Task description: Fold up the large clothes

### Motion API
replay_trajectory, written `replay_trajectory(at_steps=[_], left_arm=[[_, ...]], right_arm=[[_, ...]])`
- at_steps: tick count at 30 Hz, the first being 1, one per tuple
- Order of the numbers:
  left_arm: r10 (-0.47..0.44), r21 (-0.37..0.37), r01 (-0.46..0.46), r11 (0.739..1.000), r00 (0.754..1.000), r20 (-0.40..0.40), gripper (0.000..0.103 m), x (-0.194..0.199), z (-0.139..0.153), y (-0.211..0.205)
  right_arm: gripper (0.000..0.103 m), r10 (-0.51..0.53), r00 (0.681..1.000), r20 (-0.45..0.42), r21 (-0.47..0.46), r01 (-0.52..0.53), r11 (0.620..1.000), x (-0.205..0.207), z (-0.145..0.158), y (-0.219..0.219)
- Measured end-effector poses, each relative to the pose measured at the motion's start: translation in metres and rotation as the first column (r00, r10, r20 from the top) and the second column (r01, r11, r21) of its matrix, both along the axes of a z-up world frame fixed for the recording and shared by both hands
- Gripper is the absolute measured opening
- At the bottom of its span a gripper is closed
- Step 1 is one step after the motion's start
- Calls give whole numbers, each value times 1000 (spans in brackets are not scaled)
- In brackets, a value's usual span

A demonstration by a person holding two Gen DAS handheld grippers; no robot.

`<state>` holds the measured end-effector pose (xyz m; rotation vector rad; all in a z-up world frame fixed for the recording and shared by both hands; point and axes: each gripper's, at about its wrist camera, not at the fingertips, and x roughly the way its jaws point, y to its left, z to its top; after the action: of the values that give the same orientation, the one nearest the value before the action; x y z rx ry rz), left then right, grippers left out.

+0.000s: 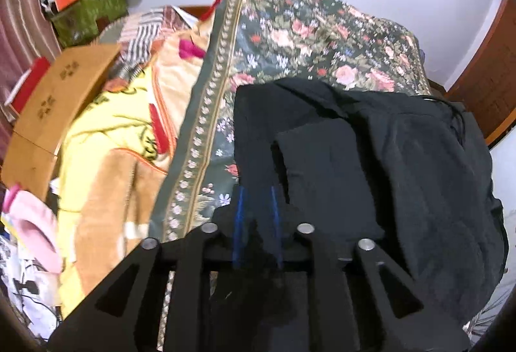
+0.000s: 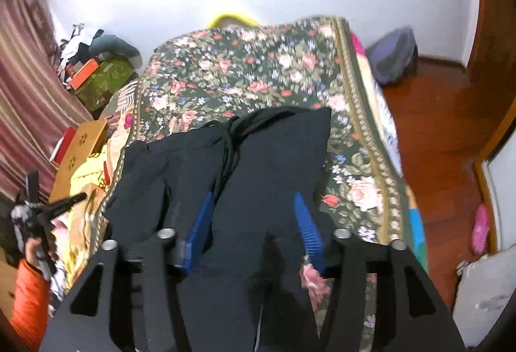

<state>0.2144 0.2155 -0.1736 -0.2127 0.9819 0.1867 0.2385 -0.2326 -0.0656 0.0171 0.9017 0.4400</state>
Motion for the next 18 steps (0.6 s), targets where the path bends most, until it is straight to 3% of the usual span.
replay_trajectory(at_steps=[2,3,11,18], left_arm=[[0,7,0,1000,1000,27,39,-12,12,-2],[1,11,-1,1000,999,37,41,-18,16,-2],[15,37,-17,999,999,52,51,-63,23,0],[43,-16,-44,999,998,-48,55,-93,-24,15]], right_arm=[[56,13,1000,25,-24,-13,1000,-11,5,1],[56,24,999,32,-38,-23,999,-18,6,0],[56,20,999,45,-122,-14,992,-51,-8,-8],[56,-10,1000,-26,-144,7,990,-58,-33,-20]])
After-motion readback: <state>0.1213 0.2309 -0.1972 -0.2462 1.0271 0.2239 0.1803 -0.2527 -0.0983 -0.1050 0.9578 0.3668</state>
